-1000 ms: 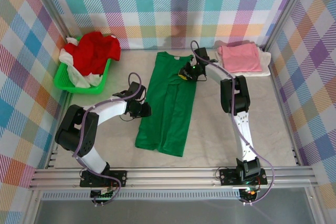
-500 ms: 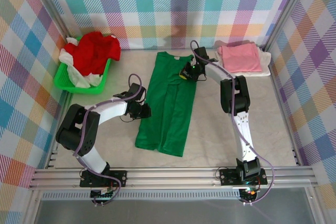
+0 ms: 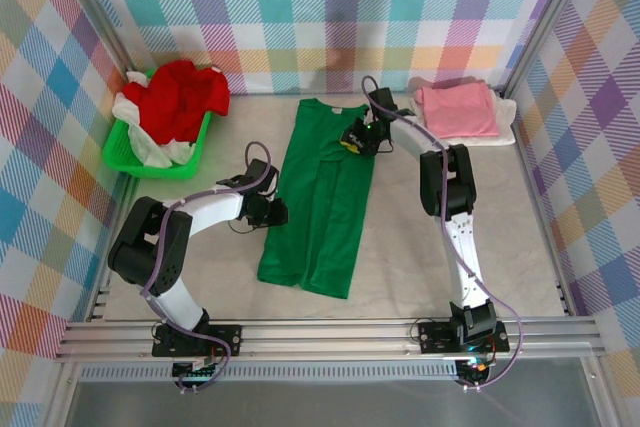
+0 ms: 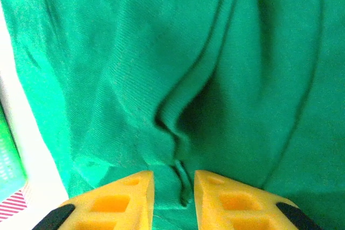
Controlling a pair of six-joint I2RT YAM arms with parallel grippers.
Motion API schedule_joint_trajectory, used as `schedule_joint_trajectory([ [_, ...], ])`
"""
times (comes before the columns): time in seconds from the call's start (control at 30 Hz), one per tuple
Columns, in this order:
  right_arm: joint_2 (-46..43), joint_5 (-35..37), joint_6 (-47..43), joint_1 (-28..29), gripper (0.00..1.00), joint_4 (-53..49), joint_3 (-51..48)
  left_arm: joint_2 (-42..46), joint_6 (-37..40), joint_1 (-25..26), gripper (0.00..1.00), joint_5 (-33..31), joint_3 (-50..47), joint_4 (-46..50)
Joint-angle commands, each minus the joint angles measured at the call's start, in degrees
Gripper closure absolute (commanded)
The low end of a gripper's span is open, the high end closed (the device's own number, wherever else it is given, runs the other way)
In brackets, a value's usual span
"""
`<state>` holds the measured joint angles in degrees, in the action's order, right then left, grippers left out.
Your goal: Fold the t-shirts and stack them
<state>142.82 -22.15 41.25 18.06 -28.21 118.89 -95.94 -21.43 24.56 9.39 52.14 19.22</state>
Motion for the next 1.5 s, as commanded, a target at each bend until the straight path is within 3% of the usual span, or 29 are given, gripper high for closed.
schedule_joint_trajectory([
  [0.0,2.8,0.4,-0.2,0.7,0.74,-1.7,3.8,-0.5,-0.2,-0.4,0.75,-0.6,-0.4,-0.5],
  [0.37,6.4,-0.3,-0.4,1.5,0.72,-3.2,8.6,-0.8,0.1,-0.4,0.75,-0.8,-0.4,-0.6],
  [0.5,6.3,-0.7,0.0,1.6,0.82,-3.0,8.7,-1.2,0.1,-0.4,0.75,-0.7,-0.3,-0.6],
  [0.93,-0.5,0.7,0.1,1.6,0.98,-3.5,5.2,-1.5,-0.6,-0.4,0.75,-1.1,-0.5,-0.9],
  [1.47,-7.3,-0.5,1.6,0.9,1.00,-4.3,0.7,-1.7,-0.8,-0.5,0.75,-2.2,-0.2,-0.4],
])
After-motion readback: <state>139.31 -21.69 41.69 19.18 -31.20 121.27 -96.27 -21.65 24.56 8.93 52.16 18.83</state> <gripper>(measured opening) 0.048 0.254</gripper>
